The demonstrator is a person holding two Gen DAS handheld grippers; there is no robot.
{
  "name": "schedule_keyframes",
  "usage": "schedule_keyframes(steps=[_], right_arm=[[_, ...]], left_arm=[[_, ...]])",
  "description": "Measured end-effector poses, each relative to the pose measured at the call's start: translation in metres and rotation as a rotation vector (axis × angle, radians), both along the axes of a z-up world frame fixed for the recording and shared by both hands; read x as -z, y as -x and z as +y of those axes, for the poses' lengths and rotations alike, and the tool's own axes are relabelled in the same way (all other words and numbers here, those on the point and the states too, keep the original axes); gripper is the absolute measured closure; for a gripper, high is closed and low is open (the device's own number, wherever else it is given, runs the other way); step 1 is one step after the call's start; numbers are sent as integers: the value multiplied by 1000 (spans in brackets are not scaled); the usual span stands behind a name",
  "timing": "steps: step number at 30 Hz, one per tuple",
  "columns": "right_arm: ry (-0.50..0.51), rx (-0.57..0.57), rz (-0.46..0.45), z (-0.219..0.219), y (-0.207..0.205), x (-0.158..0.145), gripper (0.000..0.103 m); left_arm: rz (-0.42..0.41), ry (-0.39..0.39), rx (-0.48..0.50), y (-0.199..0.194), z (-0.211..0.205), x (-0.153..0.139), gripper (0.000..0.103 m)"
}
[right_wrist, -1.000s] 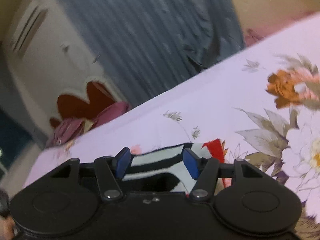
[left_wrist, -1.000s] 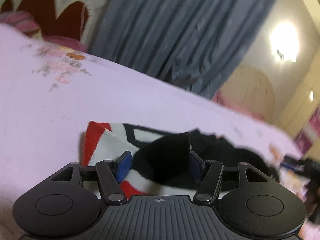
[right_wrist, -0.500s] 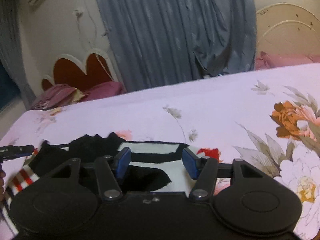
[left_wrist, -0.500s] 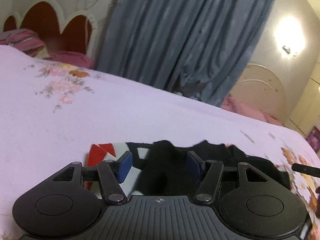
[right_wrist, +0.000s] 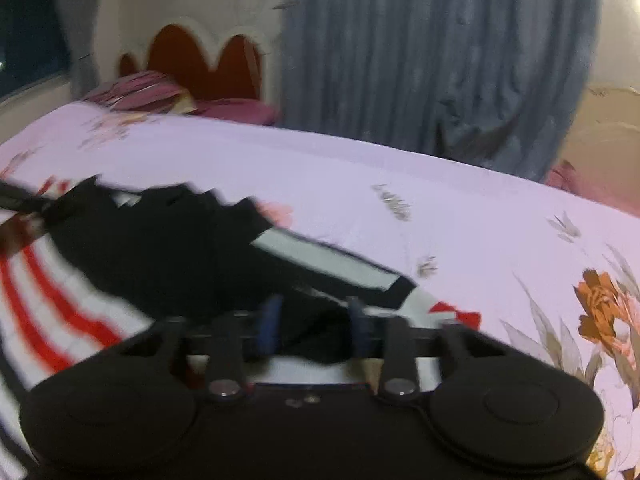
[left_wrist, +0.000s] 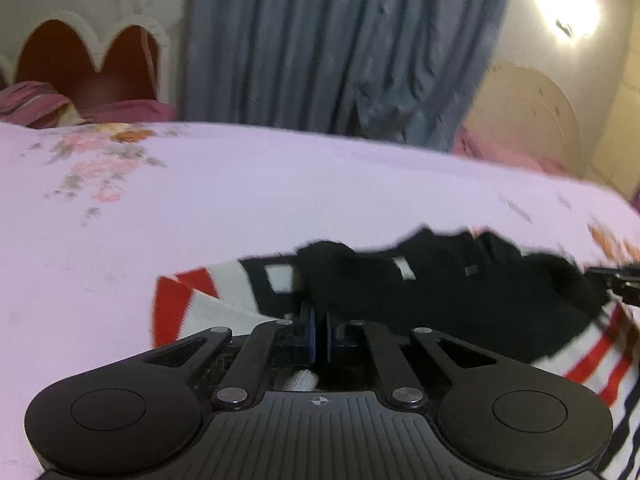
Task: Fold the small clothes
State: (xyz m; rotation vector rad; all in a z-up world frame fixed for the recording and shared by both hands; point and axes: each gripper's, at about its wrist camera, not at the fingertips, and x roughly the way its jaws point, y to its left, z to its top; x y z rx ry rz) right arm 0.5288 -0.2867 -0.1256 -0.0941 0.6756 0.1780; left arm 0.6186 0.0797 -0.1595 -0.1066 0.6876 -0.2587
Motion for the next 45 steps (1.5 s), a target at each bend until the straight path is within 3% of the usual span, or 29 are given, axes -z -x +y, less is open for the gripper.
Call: schedule_keyframes(steps=[3,5,7,9,11,13,16,17,18,19,20,23,25,27,28,29,30,33,34,35,36,37,38,40,43,45], right_arm=[[-86,52,-32,-14,1,-10,88],[-85,111,-44,-22,4,-15,75],[-129,102,-45,-33,12,-18,51],[-132,55,-46,-36,21,-18,48],[-105,-15,-21,-32,25,-15,45],[-57,-53,4,-24,21,-8,39],[52,-27,34,-6,3,5,43],[60,-17,47,-2,-3,9,48],[55,-18,46,1,-6,11,62],[56,-24,40,4,-8,12,84],[76,-24,35,7,-9,13,98],[80,18,-42,7,-1,2,99],[71,61,-105,1,8,-6,99],[74,107,-82,-6,2,0,99],[76,126,-16,-8,-7,12,99],[89,140,22,-9,-13,22,99],[91,145,5,-9,-13,26,98],[72,163,25,-11,-15,21,95],[80,171,18,-11,-14,18,85],[87,183,0,-9,-11,12,74],[88,184,-40,-7,-4,6,48],[73,169,-95,-2,4,-2,41],[48,142,-105,4,6,-6,42],[10,65,-54,24,-1,-4,58],[5,-48,9,62,-14,9,60],[27,-87,37,77,-18,18,57]], left_arm=[[-17,13,-7,5,4,1,99],[-35,-3,-7,8,3,1,99],[-41,-28,-9,11,0,-2,99],[-49,-35,3,12,-1,-4,93],[-43,-44,2,10,-3,-2,76],[-13,-43,0,4,-4,2,69],[14,-55,4,-2,-9,7,70],[14,-62,5,-3,-11,7,77],[8,-66,11,-2,-13,6,95],[0,-65,15,-1,-14,5,99],[-29,-78,-3,2,-15,3,99],[-138,-62,-69,17,-11,-11,99],[-158,-55,-96,16,-9,-15,99],[-77,-100,-123,0,-13,-2,99],[-5,-118,-131,-10,-14,11,99],[-14,-123,-138,-12,-17,19,99],[-21,-143,-143,-12,-21,19,99],[-26,-175,-139,-8,-28,17,98],[-27,-170,-147,-6,-27,14,90],[-38,-160,-164,-1,-26,8,74],[-74,-141,-185,5,-26,-2,65],[-125,-119,-186,14,-31,-11,48],[-149,-104,-160,18,-39,-15,43],[-153,-83,-64,23,-62,-20,43],[-91,-81,86,21,-102,-13,43],[-39,-123,114,21,-114,-2,43]])
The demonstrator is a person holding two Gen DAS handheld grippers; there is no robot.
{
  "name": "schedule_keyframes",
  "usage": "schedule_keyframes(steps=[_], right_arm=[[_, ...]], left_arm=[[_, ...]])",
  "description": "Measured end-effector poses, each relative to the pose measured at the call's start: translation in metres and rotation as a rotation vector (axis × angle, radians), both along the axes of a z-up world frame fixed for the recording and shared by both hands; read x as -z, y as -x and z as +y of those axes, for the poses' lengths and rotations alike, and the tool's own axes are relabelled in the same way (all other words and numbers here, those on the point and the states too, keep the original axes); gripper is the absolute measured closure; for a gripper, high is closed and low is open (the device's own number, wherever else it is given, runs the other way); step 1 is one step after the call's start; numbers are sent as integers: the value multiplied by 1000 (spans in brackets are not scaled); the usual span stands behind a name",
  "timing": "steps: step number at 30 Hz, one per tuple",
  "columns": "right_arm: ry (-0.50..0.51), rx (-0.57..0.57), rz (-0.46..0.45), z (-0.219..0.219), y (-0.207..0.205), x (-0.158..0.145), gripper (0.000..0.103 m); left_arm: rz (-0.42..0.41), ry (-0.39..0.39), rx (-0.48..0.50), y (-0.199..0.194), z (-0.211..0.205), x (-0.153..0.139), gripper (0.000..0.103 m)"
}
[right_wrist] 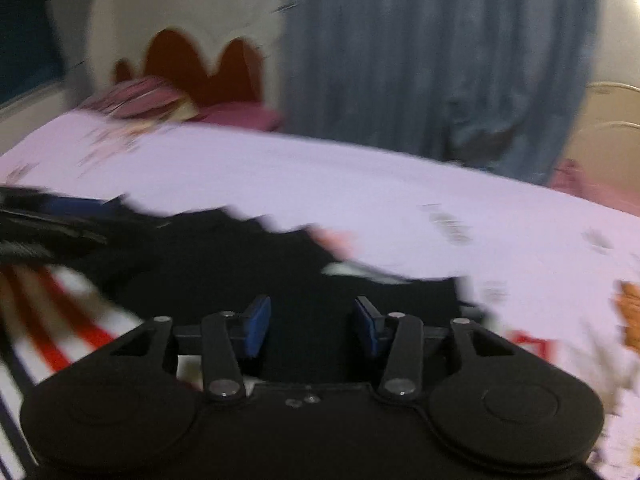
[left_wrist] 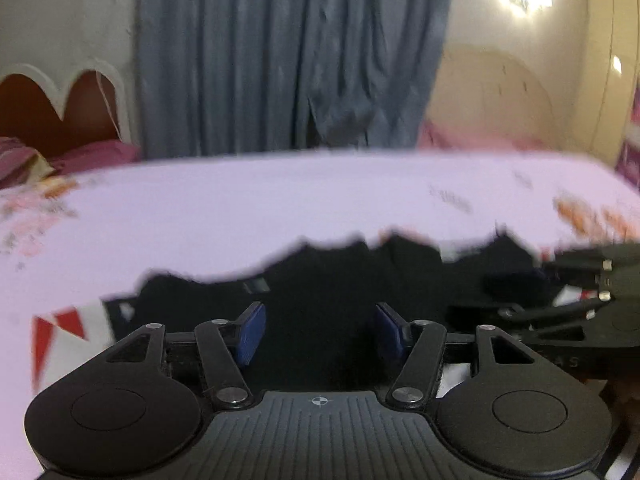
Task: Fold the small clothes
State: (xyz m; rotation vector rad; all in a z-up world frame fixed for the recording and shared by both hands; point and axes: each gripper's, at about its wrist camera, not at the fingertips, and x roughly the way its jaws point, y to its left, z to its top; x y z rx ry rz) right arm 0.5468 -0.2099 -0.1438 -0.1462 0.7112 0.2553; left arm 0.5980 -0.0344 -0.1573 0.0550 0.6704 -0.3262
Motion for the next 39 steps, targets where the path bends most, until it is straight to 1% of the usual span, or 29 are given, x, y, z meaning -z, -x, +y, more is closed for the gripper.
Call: schedule_keyframes(steps=[1,2,3,4,5,6,7,8,10,12,13,15,17,19,20,22,23,24,25,26,27,28,30,32,33,36,38,39], right_arm=[[16,-3,8,1,0,2,57],[33,6,10,-3,2,4,57],[55,48,7,-15,4,5,58],[92,123,3,-28,5,6,58],[108,190,3,-47,7,6,58],[89,228,18,-65,9,6,58],[53,224,34,-76,9,4,59],[60,215,39,-76,8,2,59],[99,212,24,-67,8,-3,59],[82,199,-29,-55,23,-15,57],[61,174,-46,-48,30,-20,55],[33,105,-35,-33,41,-21,56],[51,28,-27,-11,51,-15,55],[60,-14,5,3,57,-5,55],[82,-21,13,7,59,0,55],[130,-14,12,2,67,4,53],[135,16,13,-8,73,3,53],[144,69,15,-19,77,-1,53],[143,122,19,-34,79,-2,51],[120,151,33,-47,82,-3,51],[94,162,47,-54,84,-5,51],[93,165,50,-53,87,-8,51],[110,149,0,-39,99,-19,56],[47,115,-15,-19,108,-27,56],[27,87,-5,-8,113,-26,56],[43,19,49,23,130,-14,56],[88,8,88,35,135,0,55],[120,5,78,39,142,3,55]], left_arm=[[16,-29,-5,0,1,6,43],[1,-48,-42,3,9,10,43],[-11,-59,-89,6,22,12,43],[-7,-71,-141,8,38,15,44],[-12,-50,-142,11,55,17,44],[-20,-45,-136,15,62,18,44],[-22,-72,-132,16,63,17,44],[-26,-97,-127,17,60,15,44],[-33,-114,-144,23,49,6,44],[-87,-91,-114,39,38,-10,43],[-92,-72,-95,43,34,-15,43],[-86,-38,-41,62,15,-18,43],[-60,-27,-6,77,-1,-14,43],[-19,-20,20,83,-11,-5,43],[-7,-45,21,88,-15,-1,43],[-18,-78,10,98,-9,3,43],[-8,-69,-21,97,3,4,43],[9,-47,-54,100,16,3,44],[19,-37,-87,104,30,2,44],[24,-56,-113,104,40,1,44],[34,-62,-124,108,47,-1,44],[38,-52,-131,111,51,-3,43],[24,-51,-136,119,46,-12,43],[12,-36,-98,131,33,-16,43],[11,-41,-82,136,25,-16,43],[35,-41,-47,149,2,-8,43],[61,-64,-60,157,-6,1,43],[60,-67,-65,162,-7,1,43]])
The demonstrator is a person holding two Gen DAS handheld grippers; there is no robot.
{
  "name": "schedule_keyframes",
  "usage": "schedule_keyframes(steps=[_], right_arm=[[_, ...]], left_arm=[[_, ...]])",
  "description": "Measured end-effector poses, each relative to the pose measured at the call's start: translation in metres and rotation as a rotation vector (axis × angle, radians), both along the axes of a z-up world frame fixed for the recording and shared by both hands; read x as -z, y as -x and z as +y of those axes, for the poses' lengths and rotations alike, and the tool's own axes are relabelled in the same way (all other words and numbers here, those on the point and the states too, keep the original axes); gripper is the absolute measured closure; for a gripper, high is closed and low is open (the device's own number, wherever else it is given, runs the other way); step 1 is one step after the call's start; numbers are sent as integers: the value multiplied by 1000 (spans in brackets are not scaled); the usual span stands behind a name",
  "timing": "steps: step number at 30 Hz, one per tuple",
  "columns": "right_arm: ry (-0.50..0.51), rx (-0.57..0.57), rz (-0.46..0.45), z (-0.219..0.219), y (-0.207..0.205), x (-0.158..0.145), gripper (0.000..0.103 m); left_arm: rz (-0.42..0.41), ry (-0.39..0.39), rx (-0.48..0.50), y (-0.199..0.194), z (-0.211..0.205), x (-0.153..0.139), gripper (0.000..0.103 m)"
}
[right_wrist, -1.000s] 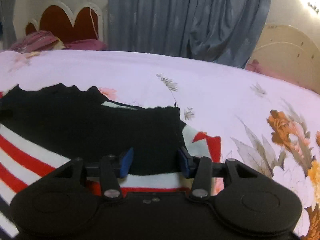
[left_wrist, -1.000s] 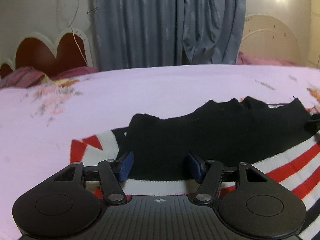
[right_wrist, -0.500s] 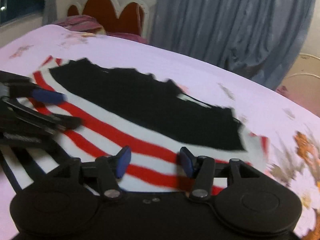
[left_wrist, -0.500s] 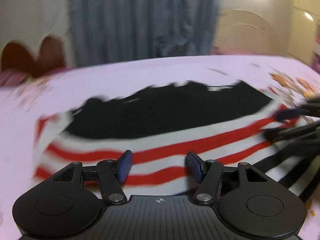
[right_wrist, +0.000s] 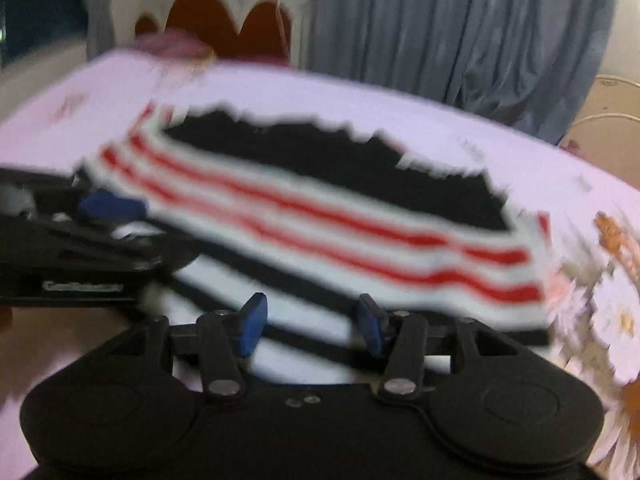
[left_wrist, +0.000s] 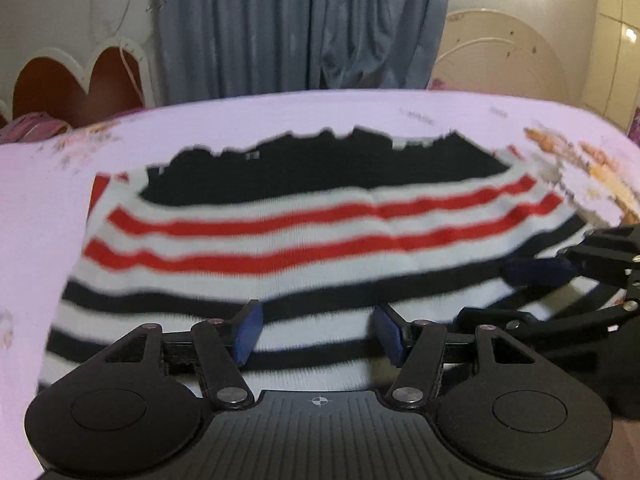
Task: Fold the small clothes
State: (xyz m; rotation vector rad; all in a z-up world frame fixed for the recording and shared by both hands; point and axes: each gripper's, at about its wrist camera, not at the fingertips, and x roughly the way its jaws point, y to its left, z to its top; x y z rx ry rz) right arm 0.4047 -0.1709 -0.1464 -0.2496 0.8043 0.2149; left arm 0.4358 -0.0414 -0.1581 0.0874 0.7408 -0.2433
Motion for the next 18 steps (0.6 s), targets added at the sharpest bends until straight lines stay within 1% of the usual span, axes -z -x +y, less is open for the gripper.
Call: schedule_keyframes(steps=[2,4,5,6,8,11,13,14,15,16,17,18], right_arm=[[20,-9,-2,3,8,-4,55],[9,-7,2,-6,12,-13,57],[22,11,-5,-14,13,-16,57],[42,37,-7,-25,15,-16,57],[71,102,7,-50,19,-14,57],[69,173,47,-91,32,-10,58],[45,169,57,-103,41,-9,58],[57,163,56,-100,41,-8,59],[71,162,51,-96,41,-11,62],[63,168,37,-93,42,-15,75],[40,184,16,-93,42,-21,83],[14,198,3,-94,44,-25,89]], left_arm=[[-7,0,-7,5,6,-3,43],[-23,-19,-29,12,18,-8,43],[-25,-34,-53,13,29,-8,43],[-16,-33,-77,13,42,-6,43],[7,-21,-141,18,72,-3,44],[17,14,-181,30,105,0,44],[14,14,-181,36,109,-1,44],[6,9,-189,38,107,-4,44],[-3,12,-198,39,106,-8,44],[-12,18,-203,41,105,-11,44],[-12,16,-208,41,104,-12,44],[2,10,-215,40,104,-9,44]])
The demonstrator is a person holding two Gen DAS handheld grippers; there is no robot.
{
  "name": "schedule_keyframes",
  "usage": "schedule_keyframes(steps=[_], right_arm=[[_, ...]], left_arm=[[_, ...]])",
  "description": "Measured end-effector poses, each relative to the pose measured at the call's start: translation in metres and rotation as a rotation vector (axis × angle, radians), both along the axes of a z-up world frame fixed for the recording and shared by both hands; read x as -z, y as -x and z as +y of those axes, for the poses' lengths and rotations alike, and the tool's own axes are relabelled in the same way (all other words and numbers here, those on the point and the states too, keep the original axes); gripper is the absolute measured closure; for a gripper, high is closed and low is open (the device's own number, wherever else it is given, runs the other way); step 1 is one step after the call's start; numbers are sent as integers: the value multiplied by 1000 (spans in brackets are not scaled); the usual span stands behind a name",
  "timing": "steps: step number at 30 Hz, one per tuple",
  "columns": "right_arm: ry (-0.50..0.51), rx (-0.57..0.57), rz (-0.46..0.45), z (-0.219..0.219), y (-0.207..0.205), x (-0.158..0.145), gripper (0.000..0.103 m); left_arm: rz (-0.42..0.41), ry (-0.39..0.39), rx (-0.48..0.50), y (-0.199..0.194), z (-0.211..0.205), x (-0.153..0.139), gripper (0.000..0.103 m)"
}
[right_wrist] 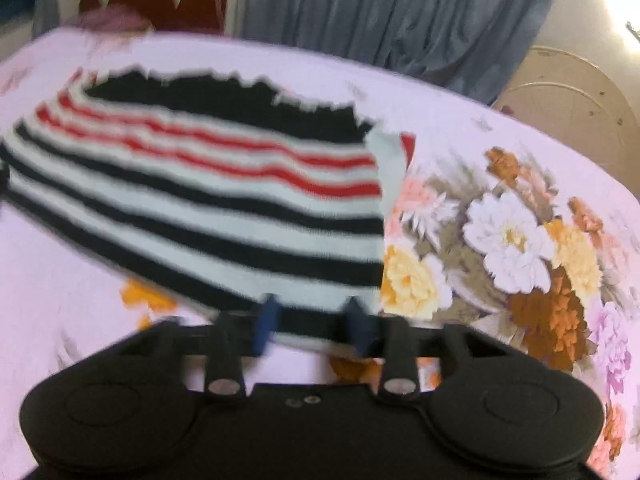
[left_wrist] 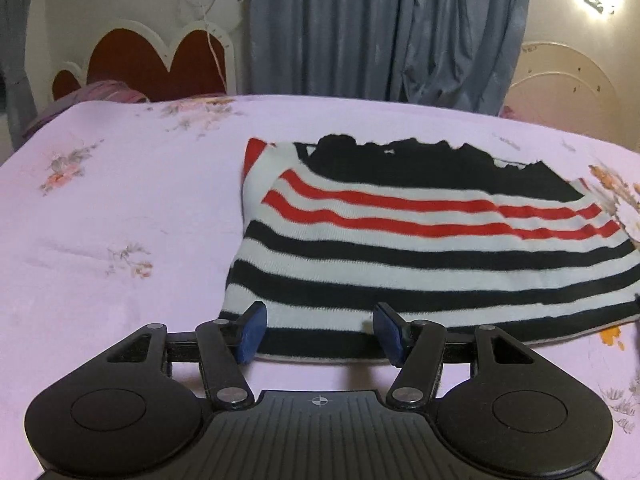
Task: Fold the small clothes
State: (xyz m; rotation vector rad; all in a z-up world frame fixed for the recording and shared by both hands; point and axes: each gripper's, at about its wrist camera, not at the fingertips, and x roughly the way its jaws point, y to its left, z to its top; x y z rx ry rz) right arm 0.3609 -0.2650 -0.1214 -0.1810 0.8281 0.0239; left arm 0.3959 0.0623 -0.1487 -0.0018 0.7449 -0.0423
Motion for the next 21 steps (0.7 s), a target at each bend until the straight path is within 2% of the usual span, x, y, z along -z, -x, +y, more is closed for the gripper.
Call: schedule_keyframes(steps=[2,3,4,8,10,13,15,21], right_arm=[[-19,31,23,-4,-2,4,90],[-17,42,64,-7,-5,13,92],[-20,36,68,-10,-6,17,92],[-28,43,28,-11,0,6,90],[-9,44,69,-12,-1,15,90],[3,44,63,-9,-1,15,90],[-32,58,32,-11,2,9,89],[-13,51,61,-12,1,19,88]], left_arm=[[34,-3,-6,-3,0,10,44],[27,-4,-9,-3,-1,11,44],[24,-7,-12,-2,-2,9,44],[20,-9,-9,0,-2,10,44],[18,-19,-5,0,-3,13,44],[19,-38,-4,1,-6,11,44],[21,-30,-2,1,-5,10,44],[31,-25,5,-1,-3,11,44]])
